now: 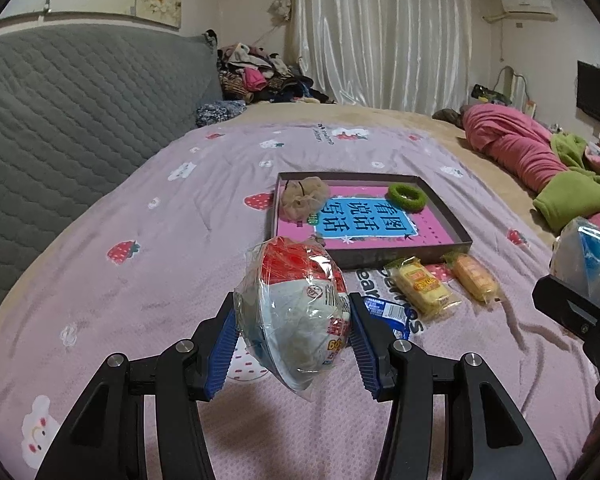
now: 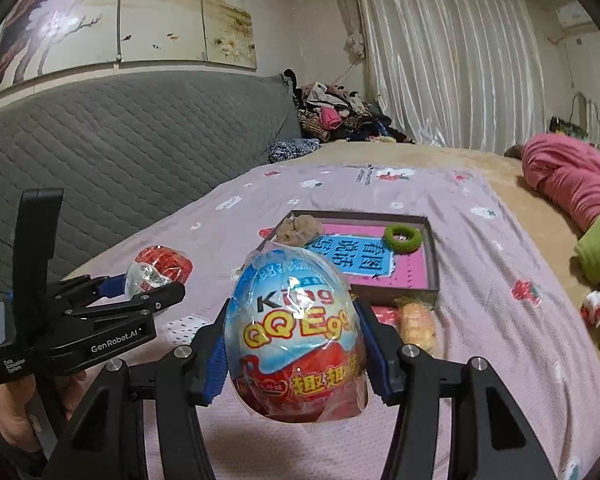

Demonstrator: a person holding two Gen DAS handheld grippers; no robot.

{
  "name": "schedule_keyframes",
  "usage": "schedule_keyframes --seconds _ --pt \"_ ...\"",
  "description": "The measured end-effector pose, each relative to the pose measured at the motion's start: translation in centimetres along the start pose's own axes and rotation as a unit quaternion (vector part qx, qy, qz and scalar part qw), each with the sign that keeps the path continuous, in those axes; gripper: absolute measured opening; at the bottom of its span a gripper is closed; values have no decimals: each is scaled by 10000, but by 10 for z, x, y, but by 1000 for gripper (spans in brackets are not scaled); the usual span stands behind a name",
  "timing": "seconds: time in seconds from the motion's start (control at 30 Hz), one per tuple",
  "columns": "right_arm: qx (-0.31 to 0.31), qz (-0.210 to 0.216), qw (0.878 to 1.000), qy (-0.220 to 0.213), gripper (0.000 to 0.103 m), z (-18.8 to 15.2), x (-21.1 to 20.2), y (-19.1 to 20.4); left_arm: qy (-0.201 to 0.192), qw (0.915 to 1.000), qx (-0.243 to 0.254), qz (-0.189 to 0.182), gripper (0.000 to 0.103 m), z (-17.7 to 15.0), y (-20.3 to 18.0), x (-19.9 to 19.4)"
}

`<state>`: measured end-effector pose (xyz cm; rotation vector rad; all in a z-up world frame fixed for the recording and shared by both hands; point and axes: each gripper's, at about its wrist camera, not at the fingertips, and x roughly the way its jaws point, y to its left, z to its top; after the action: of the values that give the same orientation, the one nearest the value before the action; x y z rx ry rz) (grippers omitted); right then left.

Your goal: Organize objects

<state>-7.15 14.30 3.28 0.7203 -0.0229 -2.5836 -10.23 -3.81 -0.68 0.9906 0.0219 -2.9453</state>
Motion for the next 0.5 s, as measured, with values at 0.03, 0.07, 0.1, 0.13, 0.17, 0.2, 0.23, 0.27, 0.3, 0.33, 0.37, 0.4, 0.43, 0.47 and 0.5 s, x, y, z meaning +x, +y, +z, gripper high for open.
schedule_keyframes --seconds 0.03,0.07,0.1,0.13,0.17,0.2,0.23,0.27,0.3,0.33,0.37,0.4,0.43,0.47,0.5 --pt "27 8 10000 -7 56 0 -1 0 -3 10000 12 35 54 -1 0 0" --pt "28 12 10000 5 56 0 -1 1 -13 10000 22 74 54 -1 1 -1" --pt "8 -25 10000 10 56 1 -1 1 5 10000 15 76 54 -1 1 -1" --pt "2 -43 10000 13 56 2 -2 2 18 10000 -8 59 54 -1 1 -1" --pt "7 -33 10000 23 56 3 -2 1 22 10000 -26 40 54 -1 1 -2" --pt "12 -27 10000 29 56 4 -3 1 26 10000 -27 47 54 0 1 -2" --pt "13 -36 10000 39 56 6 -4 1 24 10000 -27 62 54 0 1 -3" --pt "8 -48 10000 53 56 7 -5 2 31 10000 -24 58 54 0 1 -4" --pt "3 -60 10000 45 56 9 -7 3 56 10000 -32 51 54 0 1 -5" --pt "5 -52 10000 42 56 11 -9 3 59 10000 -51 29 54 1 1 -7" --pt "17 -59 10000 31 56 13 -11 5 65 10000 -58 22 54 2 2 -9" --pt "21 -62 10000 31 56 15 -13 5 81 9999 -68 8 54 2 2 -12" --pt "28 -56 10000 48 56 16 -14 5 73 9999 -83 -5 54 3 2 -14" --pt "48 -69 10000 48 56 17 -16 6 69 9999 -95 -9 54 4 3 -18" --pt "76 -75 9999 51 56 19 -18 6 65 9999 -96 -18 54 5 3 -20"
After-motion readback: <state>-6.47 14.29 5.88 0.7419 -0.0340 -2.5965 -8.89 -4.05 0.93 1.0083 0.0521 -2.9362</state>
